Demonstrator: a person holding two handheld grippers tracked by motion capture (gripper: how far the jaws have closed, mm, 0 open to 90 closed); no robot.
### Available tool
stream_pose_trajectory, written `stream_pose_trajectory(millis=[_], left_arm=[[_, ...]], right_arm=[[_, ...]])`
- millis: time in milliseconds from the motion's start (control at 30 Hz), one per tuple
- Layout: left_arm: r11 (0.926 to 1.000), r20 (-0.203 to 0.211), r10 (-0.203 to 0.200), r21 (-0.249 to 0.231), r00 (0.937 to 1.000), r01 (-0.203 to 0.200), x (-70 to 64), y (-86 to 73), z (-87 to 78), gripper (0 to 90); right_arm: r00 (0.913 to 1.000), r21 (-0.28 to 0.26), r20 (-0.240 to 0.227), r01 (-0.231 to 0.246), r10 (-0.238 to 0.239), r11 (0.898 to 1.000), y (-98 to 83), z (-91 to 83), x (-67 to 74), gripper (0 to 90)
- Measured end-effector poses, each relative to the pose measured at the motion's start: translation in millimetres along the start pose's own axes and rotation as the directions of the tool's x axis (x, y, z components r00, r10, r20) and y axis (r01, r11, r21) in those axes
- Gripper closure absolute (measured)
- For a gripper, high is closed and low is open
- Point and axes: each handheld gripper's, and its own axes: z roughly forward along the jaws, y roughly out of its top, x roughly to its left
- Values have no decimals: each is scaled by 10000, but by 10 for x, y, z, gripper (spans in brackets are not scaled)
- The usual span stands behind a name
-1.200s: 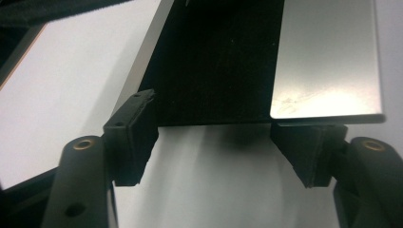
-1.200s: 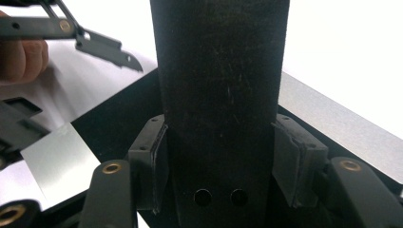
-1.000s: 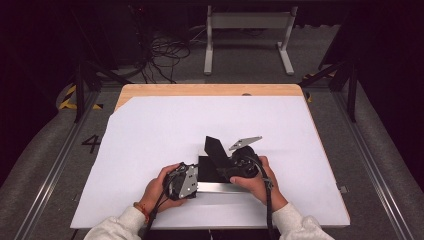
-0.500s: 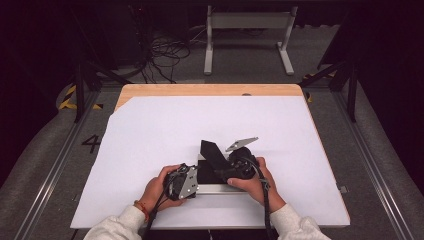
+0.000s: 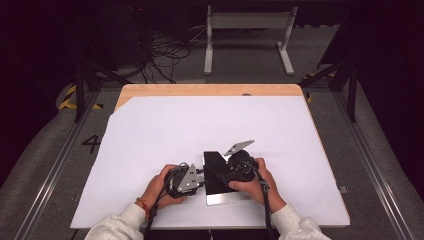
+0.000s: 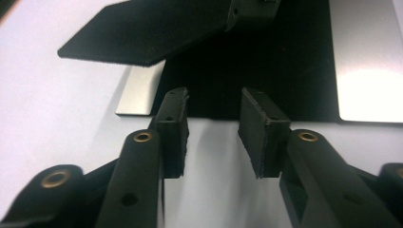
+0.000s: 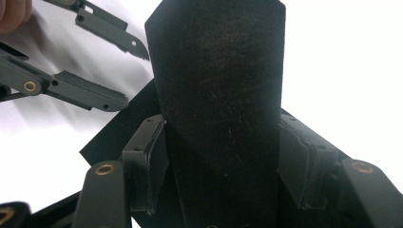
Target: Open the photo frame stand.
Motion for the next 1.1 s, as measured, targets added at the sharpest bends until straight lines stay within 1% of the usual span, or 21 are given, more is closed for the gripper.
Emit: stream_pose_trajectory(millis=[33, 100, 133, 167, 233, 300, 367, 433, 467, 533, 600, 633, 667, 733, 767, 800, 867, 900, 1000, 1067, 1100], left_arm=[[10000, 37, 71, -20, 10000, -70, 3, 1, -13, 550], [10000, 144, 52, -14, 9999, -51, -14, -2, -47, 534], [9993, 114, 366, 99, 9993, -367, -48, 6, -58, 493], [9984, 64, 554, 71, 9984, -555, -62, 9, -62, 499], [9986, -103, 527, 95, 9986, -526, -71, 13, -69, 465], [9990, -137, 439, 102, 9989, -438, -63, 4, -74, 437], [9987, -99, 505, 116, 9987, -504, -56, 2, -81, 428], [9980, -204, 595, 216, 9980, -591, -51, -6, -112, 422], [9987, -288, 465, 216, 9985, -459, -32, -24, -153, 412], [9988, -297, 449, 191, 9985, -444, -22, -33, -163, 401], [9978, -267, 529, 403, 9982, -518, -15, -60, -182, 395], [9975, -207, 506, 496, 9985, -495, -22, -72, -178, 368], [9975, -212, 538, 462, 9983, -528, -27, -78, -180, 368], [9976, -499, 497, 501, 9975, -472, -48, -69, -178, 354], [9977, -654, 544, 443, 9964, -516, -68, -49, -161, 326], [9964, -902, 690, 558, 9935, -641, -78, -35, -153, 303], [9962, -951, 724, 562, 9928, -672, -90, -27, -144, 274], [9960, -1092, 747, 560, 9912, -689, -102, -24, -144, 274], [9950, -1547, 820, 698, 9845, -719, -109, -19, -148, 242], [9951, -1755, 794, 727, 9813, -675, -104, -31, -141, 234], [9953, -1726, 794, 680, 9818, -686, -100, -40, -136, 214]], right_arm=[[10000, -20, -21, -2, 2, 10000, 0, -14, -3, 395], [9997, -170, -134, -204, 202, 9996, 4, -35, -21, 395], [9993, -289, -157, -344, 340, 9990, 18, -57, -29, 396], [9990, -294, -190, -416, 411, 9987, 28, -71, -31, 396], [9980, -398, -234, -595, 586, 9974, 40, -103, -37, 396], [9978, -324, -243, -627, 619, 9975, 57, -106, -36, 396], [9977, -279, -255, -636, 629, 9976, 66, -107, -35, 396], [9971, -228, -408, -657, 648, 9976, 85, -113, -45, 396], [9958, -177, -577, -727, 716, 9972, 108, -125, -63, 396], [9950, -240, -655, -766, 749, 9968, 122, -137, -78, 397], [9937, -205, -746, -853, 835, 9961, 148, -157, -93, 397], [9929, -261, -767, -927, 904, 9954, 163, -169, -108, 397], [9909, -304, -862, -1068, 1038, 9938, 175, -184, -116, 397], [9887, -360, -1026, -1133, 1091, 9929, 204, -206, -127, 397], [9887, -182, -1074, -1069, 1044, 9941, 249, -211, -94, 396], [9893, -115, -1105, -966, 948, 9953, 272, -204, -79, 396], [9897, 11, -1106, -917, 912, 9958, 295, -198, -62, 396], [9909, 143, -1052, -834, 845, 9964, 317, -193, -49, 396], [9904, 301, -1013, -918, 944, 9953, 367, -173, -63, 396], [9890, 369, -1063, -996, 1030, 9943, 387, -148, -87, 395], [9877, 443, -1100, -1072, 1115, 9933, 392, -125, -96, 395]])
